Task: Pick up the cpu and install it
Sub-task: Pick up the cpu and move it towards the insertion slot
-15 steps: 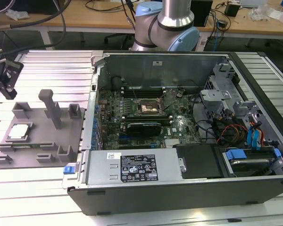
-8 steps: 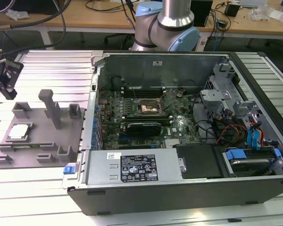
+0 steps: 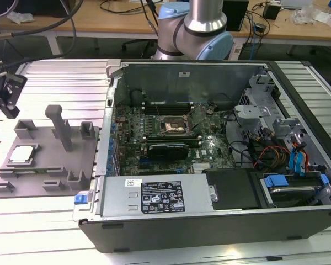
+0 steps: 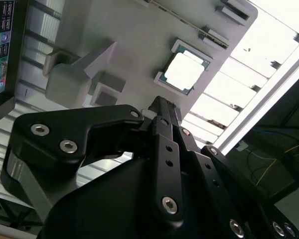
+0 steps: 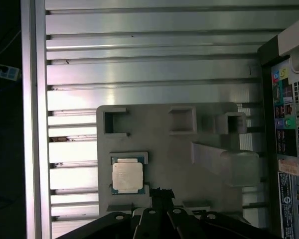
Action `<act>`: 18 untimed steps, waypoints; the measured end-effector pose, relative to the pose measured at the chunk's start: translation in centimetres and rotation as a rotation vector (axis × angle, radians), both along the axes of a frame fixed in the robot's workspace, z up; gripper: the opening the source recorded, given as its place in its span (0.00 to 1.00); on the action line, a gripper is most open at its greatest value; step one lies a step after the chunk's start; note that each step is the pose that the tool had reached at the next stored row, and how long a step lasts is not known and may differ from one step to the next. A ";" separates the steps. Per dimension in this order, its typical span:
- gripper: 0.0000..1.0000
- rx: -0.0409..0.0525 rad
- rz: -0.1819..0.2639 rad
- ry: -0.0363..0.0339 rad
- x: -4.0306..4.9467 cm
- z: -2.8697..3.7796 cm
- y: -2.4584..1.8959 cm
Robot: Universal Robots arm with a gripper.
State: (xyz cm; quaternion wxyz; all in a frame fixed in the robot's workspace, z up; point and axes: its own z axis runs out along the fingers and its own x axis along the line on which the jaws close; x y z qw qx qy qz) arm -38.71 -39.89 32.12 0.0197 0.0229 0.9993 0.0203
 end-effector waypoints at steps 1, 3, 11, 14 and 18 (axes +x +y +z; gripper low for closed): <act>0.11 0.0000 0.000 -0.0001 -0.08 -0.09 -0.02; 0.11 0.0000 0.000 0.0001 -0.24 -0.30 -0.08; 0.11 -0.0001 0.000 0.0003 -0.62 -1.36 -0.36; 0.11 -0.0001 0.000 0.0013 -0.66 -1.75 -0.40; 0.11 -0.0001 0.000 0.0031 -0.75 -2.52 -0.45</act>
